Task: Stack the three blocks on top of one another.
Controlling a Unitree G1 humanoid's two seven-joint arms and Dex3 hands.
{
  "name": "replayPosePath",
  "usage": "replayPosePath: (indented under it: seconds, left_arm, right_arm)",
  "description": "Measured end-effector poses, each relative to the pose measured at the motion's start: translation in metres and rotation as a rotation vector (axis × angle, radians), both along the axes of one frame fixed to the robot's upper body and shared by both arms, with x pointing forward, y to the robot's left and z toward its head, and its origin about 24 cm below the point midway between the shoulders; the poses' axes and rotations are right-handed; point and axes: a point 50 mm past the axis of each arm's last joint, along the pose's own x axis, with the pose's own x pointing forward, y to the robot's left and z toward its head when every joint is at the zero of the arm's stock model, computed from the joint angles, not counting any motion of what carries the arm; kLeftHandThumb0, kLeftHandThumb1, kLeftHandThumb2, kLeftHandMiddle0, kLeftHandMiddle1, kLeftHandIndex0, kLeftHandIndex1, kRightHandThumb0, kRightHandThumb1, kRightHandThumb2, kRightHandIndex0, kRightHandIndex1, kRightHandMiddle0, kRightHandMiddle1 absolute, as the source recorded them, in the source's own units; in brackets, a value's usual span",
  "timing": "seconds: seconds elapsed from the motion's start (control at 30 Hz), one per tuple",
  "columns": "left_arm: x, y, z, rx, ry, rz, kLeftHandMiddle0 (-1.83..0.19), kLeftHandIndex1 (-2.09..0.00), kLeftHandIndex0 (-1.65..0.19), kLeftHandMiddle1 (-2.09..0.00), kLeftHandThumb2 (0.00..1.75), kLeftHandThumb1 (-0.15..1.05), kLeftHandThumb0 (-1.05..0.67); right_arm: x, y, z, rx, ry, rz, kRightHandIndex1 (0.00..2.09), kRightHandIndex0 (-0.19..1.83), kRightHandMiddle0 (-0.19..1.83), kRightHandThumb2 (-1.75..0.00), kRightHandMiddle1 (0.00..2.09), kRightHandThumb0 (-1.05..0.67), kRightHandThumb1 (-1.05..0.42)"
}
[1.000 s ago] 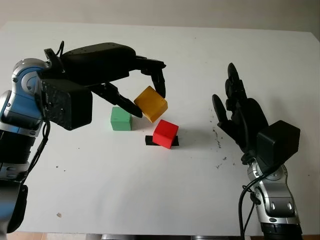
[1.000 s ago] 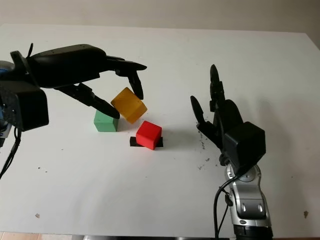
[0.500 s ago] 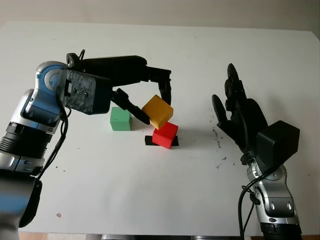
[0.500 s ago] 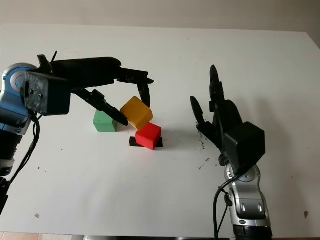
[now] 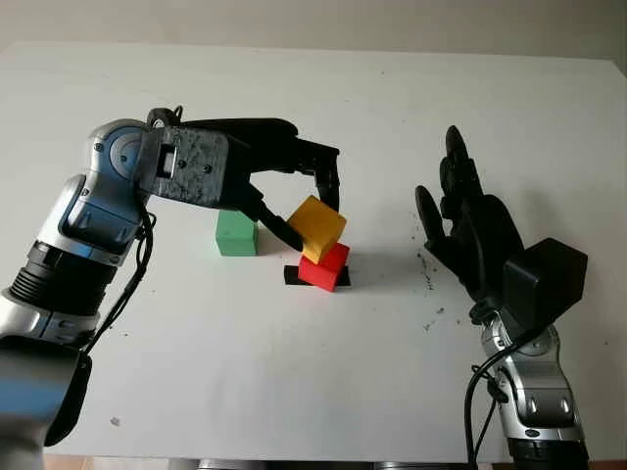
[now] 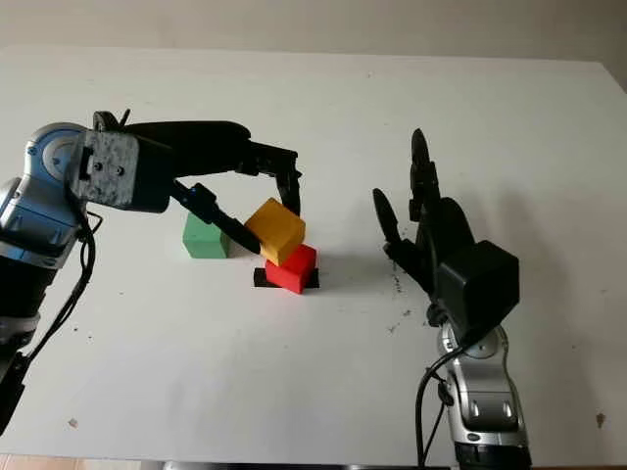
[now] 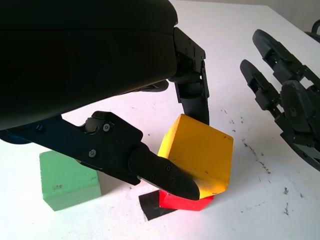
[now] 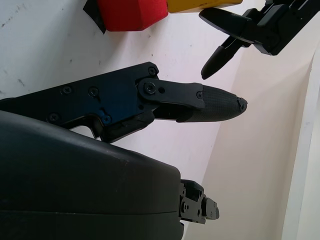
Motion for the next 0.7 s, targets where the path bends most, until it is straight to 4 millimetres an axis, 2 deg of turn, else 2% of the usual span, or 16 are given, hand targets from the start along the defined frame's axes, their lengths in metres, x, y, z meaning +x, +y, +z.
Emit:
replayPosePath:
  seconds: [0.23,0.7]
  left_arm:
    - [0.0003,-0.0008,-0.0003,-0.006,-0.006,0.016,-0.23,-1.53,-0.27,-0.05,0.13,1.05,-0.41]
    - [0.0012,-0.0049,-0.0068,-0.014,-0.02,0.026,-0.24,-1.42,-0.24,-0.06,0.12,1.05,-0.39]
  right_arm:
    - [-0.0001,0.0002,0.0,0.007,0.0,0.003,0.05,-0.17,-0.11,-0.5,0.05,-0.68,-1.05]
    - [-0.001,0.0002,-0.0016,0.002,0.005,0.0,0.06,-0.16,-0.1,-0.5,0.06,-0.68,-1.05]
